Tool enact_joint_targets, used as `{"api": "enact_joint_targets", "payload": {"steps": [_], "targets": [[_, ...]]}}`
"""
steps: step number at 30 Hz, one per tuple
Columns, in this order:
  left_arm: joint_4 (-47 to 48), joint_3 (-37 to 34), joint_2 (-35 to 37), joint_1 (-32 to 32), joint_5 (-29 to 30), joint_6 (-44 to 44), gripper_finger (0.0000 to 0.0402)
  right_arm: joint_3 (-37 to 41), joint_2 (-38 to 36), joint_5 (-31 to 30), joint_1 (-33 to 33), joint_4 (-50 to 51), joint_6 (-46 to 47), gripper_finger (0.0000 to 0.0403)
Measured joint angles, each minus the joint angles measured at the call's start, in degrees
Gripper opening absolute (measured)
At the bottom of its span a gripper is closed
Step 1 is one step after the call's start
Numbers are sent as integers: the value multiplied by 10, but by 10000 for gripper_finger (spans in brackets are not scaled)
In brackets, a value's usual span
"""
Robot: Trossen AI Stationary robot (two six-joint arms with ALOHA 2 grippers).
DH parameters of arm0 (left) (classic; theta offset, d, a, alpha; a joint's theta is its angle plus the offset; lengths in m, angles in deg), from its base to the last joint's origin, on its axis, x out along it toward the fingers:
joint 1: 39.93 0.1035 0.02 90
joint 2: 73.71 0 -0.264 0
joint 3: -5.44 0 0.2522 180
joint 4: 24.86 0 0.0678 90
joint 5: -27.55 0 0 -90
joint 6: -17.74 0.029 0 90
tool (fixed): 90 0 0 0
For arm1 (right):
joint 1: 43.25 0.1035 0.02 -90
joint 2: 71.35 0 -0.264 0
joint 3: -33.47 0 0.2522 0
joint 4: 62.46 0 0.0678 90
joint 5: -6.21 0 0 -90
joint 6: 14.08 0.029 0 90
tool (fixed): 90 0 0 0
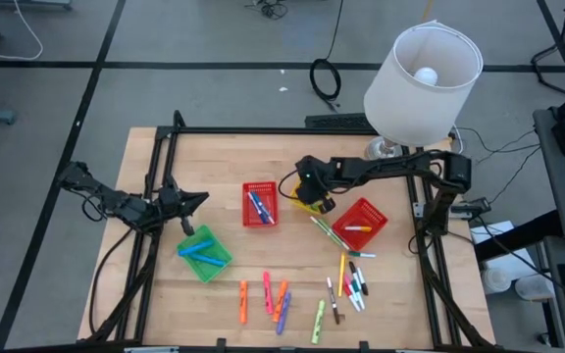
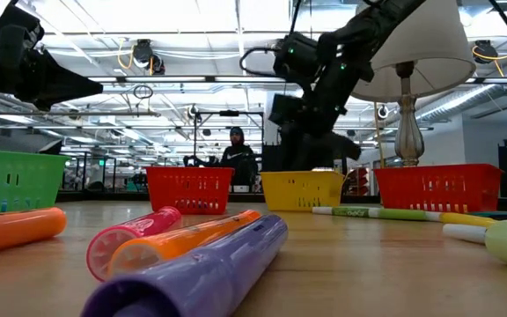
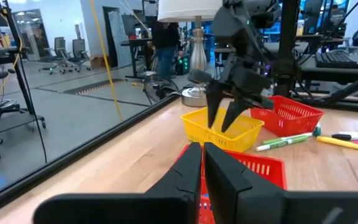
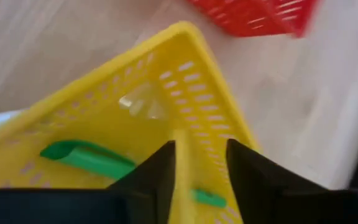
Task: Pick & Place Markers
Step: Put the yellow pen into the yellow bin, then put the top small green highlighter pen into the right red bin
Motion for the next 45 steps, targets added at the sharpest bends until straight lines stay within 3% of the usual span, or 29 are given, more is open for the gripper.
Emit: {"api": "enact_joint_targets", "payload": {"steps": [5, 11, 16, 21, 24, 28, 33, 39, 45], "targets": [[0, 0, 0, 0, -1, -12, 26, 0, -34, -12, 1, 2, 38, 178], [0, 0, 0, 0, -7, -24, 26, 0, -135, -58, 35, 0, 112, 175], [-3, 0, 0, 0, -40, -28, 26, 0, -285, -45, 113, -12, 208, 137], [-3, 0, 0, 0, -46, -30, 26, 11, -438, 97, 172, -68, 357, 73], [-3, 0, 0, 0, -46, -30, 26, 46, -514, 95, 205, -68, 408, 24], [-5, 0, 0, 0, -46, -33, 26, 155, -607, 95, 252, -95, 443, 8], [-16, 0, 0, 0, -36, -41, 26, 365, -680, 93, 288, -286, 485, 2], [-19, 0, 0, 0, -30, -55, 26, 556, -694, 92, 265, -555, 499, 1], [-47, 0, 0, 0, -30, -23, 26, 632, -690, 90, 247, -684, 515, 1]]}}
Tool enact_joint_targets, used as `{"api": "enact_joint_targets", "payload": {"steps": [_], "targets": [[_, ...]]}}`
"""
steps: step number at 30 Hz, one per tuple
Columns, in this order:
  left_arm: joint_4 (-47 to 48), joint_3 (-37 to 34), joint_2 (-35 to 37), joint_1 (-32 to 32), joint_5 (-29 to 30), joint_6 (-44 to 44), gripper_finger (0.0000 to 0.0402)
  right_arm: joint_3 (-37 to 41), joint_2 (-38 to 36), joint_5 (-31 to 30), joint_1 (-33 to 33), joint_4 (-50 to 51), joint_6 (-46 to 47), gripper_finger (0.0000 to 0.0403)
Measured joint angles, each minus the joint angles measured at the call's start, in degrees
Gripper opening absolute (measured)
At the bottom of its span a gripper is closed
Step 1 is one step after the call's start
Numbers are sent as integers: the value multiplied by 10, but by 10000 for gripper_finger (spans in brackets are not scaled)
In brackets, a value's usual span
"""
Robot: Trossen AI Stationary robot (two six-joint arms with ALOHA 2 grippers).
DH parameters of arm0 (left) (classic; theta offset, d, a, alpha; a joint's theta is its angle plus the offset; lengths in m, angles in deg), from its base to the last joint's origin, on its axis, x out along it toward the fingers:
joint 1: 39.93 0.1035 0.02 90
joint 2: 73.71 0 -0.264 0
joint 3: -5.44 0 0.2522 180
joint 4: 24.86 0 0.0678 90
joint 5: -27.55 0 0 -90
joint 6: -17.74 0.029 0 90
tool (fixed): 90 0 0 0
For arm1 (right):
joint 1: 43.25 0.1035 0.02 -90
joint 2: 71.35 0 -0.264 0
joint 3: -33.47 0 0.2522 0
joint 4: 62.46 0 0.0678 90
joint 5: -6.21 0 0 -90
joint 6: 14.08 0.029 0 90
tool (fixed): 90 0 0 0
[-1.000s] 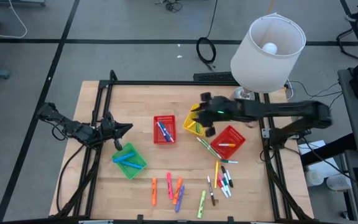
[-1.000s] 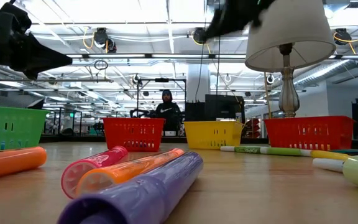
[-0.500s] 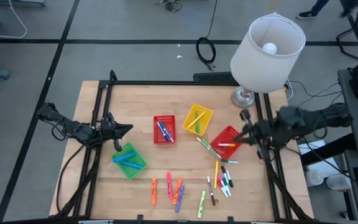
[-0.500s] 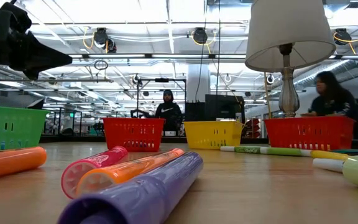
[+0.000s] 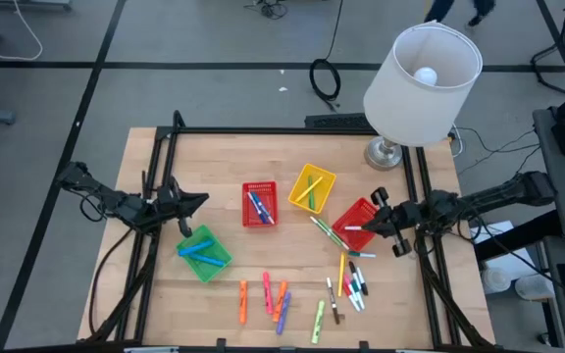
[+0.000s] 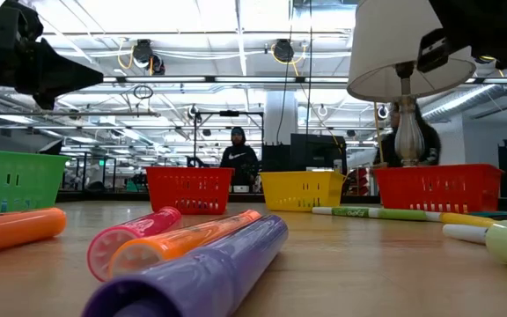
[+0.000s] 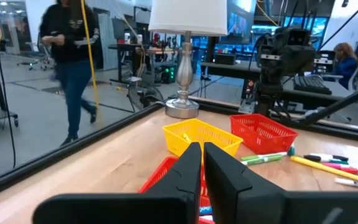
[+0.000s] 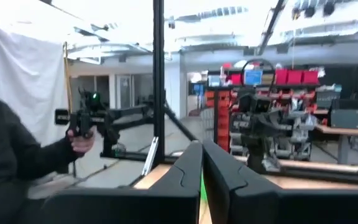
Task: Pick & Place Markers
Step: Put the top small green highlighter pen into the right red bin
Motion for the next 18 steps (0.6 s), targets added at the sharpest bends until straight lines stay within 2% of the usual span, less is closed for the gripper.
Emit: {"api": "enact_joint_targets", "payload": {"steps": [8, 14, 18], "targets": [[1, 0, 0, 0, 20, 12, 26, 6, 5, -20, 1, 46, 8, 1], [5, 0, 0, 0, 20, 12, 26, 7, 18, -100, 0, 104, 1, 1], [5, 0, 0, 0, 20, 8, 26, 4, 31, -120, 0, 102, -10, 1]]}}
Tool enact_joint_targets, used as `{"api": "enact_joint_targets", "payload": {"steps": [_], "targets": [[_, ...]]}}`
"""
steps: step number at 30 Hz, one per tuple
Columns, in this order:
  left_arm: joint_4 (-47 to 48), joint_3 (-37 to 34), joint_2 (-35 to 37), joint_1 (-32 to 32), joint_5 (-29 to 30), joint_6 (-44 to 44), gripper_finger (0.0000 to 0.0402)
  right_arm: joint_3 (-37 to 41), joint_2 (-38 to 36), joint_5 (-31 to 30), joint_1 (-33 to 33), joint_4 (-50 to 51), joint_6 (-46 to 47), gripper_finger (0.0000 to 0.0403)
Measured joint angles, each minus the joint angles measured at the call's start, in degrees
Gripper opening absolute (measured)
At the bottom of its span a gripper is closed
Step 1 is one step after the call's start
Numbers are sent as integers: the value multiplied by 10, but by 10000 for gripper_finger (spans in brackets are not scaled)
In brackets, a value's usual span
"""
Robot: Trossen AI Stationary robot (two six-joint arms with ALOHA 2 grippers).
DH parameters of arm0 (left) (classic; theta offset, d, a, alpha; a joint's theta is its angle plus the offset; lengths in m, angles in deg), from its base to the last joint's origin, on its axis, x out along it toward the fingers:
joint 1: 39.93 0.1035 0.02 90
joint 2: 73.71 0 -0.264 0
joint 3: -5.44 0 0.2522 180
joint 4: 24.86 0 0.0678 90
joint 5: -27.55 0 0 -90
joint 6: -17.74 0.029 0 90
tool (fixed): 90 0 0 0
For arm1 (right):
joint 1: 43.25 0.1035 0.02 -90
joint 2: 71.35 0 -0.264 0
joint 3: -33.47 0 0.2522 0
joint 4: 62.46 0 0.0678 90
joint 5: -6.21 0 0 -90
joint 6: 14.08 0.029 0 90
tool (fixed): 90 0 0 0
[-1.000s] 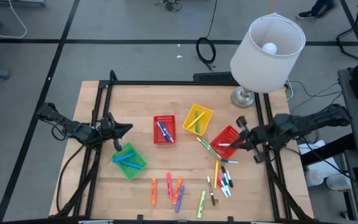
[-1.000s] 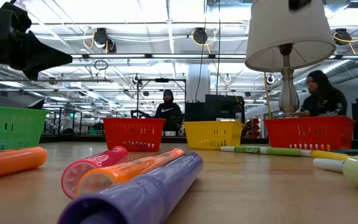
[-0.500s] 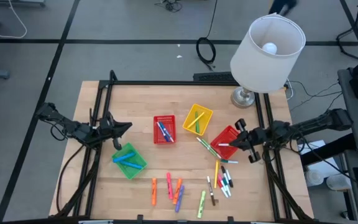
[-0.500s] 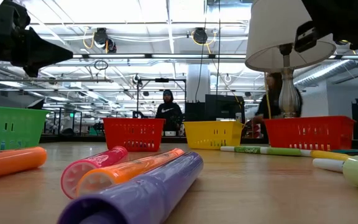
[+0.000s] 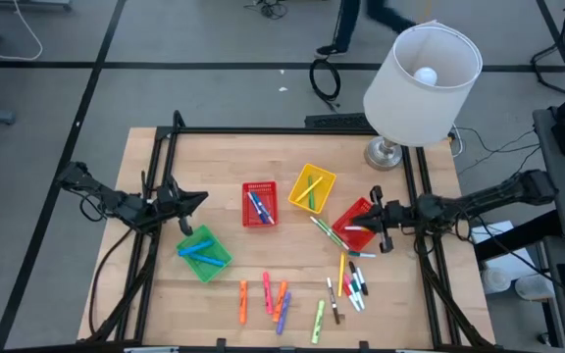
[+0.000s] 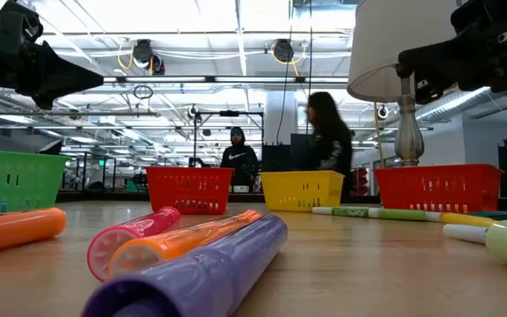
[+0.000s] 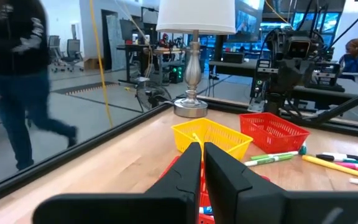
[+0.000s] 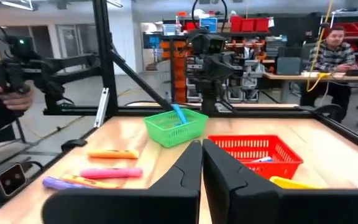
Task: Pick & Place Markers
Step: Put the top small green highlighter pen into the right red bin
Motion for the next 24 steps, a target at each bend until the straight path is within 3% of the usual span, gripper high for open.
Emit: {"api": "enact_joint_targets", "payload": {"steps": [2, 5, 10, 16, 20, 24], "targets": [[0, 0, 0, 0, 0, -1, 26, -24, 7, -13, 3, 40, 9, 1], [9, 0, 0, 0, -3, -13, 26, -140, 39, -30, 36, 211, 25, 0], [20, 0, -2, 0, -7, -21, 26, -323, 177, -182, 126, 518, 97, 0], [39, 0, -5, 0, -11, -30, 26, -504, 341, -176, 196, 806, 244, 0], [39, 1, -10, 0, -19, -35, 26, -559, 414, -175, 242, 866, 308, 0], [39, 1, -10, 0, -25, -43, 26, -552, 444, -140, 264, 880, 408, 0]]}}
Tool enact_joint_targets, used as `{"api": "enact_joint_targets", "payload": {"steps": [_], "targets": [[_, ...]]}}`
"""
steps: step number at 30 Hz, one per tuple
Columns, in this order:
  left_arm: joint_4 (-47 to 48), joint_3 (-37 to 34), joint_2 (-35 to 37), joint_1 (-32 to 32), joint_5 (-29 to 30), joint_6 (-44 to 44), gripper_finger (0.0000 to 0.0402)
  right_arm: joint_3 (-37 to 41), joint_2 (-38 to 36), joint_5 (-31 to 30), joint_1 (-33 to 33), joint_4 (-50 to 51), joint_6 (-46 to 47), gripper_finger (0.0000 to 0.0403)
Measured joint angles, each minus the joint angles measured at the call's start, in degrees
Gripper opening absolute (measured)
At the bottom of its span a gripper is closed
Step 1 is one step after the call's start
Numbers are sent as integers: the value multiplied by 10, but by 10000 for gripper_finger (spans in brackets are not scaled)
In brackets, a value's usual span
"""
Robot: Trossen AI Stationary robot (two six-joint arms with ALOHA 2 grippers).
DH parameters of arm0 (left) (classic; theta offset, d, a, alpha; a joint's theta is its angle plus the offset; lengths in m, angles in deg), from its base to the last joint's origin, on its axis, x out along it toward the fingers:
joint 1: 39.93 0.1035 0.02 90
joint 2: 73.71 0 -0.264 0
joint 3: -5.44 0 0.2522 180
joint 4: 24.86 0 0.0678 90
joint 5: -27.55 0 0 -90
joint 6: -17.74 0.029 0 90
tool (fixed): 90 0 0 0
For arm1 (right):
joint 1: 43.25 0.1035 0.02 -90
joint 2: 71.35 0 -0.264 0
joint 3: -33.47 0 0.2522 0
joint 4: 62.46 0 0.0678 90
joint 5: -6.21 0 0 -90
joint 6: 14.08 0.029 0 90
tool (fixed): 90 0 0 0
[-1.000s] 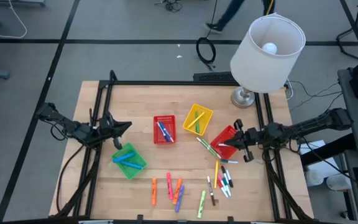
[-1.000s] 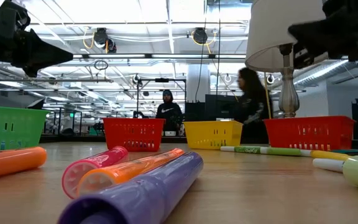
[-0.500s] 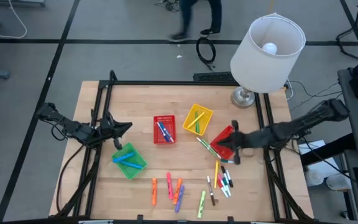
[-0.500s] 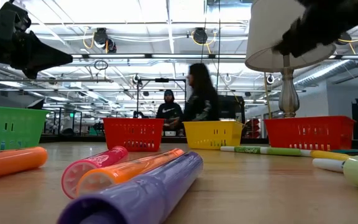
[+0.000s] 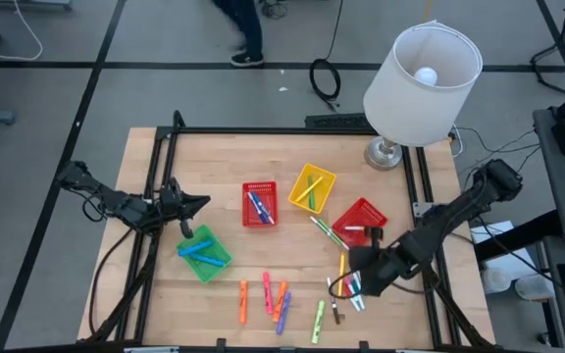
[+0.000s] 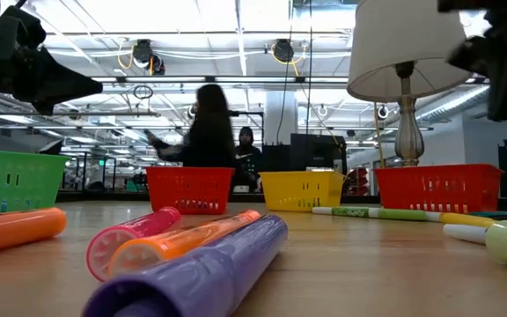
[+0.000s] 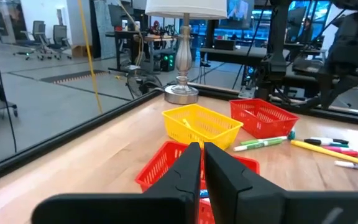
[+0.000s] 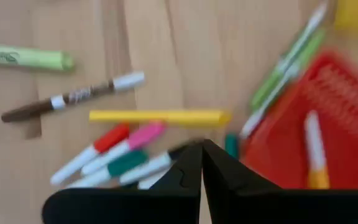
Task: Pick & Place Markers
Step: Put the top small green highlighter pen into the right red bin
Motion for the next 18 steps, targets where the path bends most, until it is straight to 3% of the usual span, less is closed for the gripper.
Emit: {"api": "enact_joint_targets", "payload": {"steps": [6, 9, 18], "targets": [[0, 0, 0, 0, 0, -7, 26, 20, 9, -14, 33, 48, 173, 2], [0, 0, 0, 0, -1, -11, 26, 35, 13, -19, 50, 46, 204, 17], [0, 0, 0, 0, -1, -12, 26, 72, 41, -21, 55, 29, 242, 125]]}}
